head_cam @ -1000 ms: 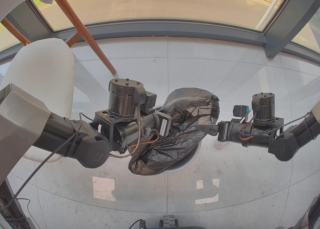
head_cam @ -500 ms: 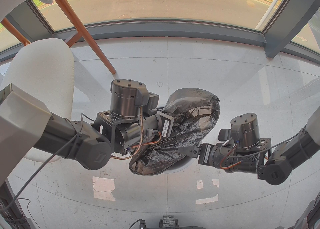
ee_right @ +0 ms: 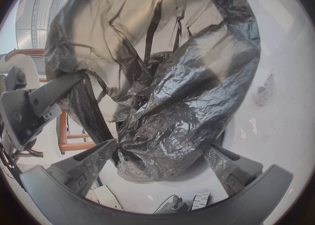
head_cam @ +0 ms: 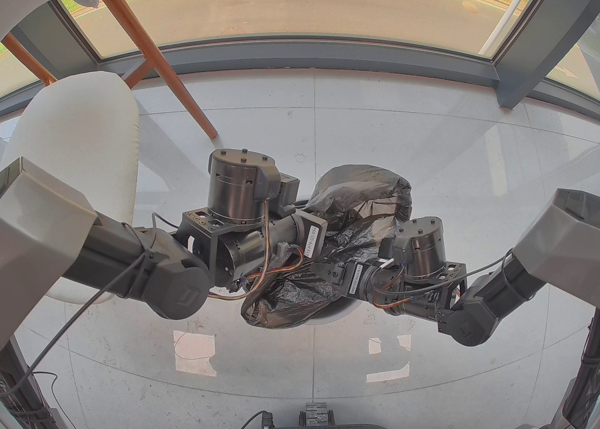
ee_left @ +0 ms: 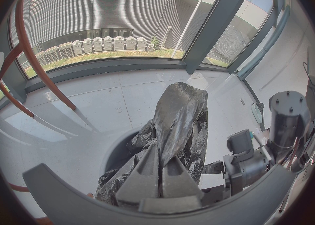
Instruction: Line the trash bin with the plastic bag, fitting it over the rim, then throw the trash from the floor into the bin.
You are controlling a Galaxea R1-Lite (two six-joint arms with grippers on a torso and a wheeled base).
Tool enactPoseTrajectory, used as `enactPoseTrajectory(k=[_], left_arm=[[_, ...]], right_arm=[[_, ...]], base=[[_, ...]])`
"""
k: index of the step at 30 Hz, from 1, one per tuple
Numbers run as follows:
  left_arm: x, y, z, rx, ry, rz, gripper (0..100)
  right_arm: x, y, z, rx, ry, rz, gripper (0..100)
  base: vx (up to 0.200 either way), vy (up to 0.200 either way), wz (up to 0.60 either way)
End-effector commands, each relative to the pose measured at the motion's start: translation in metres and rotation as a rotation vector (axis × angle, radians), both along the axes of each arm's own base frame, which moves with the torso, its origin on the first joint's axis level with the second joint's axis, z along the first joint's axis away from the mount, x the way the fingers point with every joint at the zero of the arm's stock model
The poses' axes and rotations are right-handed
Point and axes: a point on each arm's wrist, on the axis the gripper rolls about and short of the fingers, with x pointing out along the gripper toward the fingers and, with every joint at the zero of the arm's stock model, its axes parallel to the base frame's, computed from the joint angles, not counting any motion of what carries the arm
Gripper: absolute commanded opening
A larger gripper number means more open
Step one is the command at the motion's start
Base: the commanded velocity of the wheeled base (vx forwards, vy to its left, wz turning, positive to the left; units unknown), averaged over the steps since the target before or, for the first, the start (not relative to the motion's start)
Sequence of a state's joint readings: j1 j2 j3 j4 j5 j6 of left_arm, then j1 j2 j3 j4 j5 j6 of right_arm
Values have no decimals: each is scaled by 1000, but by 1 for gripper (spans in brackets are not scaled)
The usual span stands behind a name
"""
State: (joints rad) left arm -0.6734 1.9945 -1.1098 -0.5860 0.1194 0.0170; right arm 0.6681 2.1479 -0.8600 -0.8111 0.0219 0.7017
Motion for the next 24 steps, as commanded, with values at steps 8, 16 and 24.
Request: enactPoseTrajectory(k=[8, 16, 24], left_arm=[[0, 1, -2, 4, 7, 4, 0], [8, 18, 0, 13, 17, 51, 0], [6, 48, 14, 44, 67, 107, 0]], right_arm=[[2, -4, -10, -26, 21, -17, 0], [-6, -33, 7, -52, -9, -45, 0], [7, -69, 30, -62, -82, -98, 0]], base=[[0, 0, 0], [0, 0, 0], [0, 0, 0]])
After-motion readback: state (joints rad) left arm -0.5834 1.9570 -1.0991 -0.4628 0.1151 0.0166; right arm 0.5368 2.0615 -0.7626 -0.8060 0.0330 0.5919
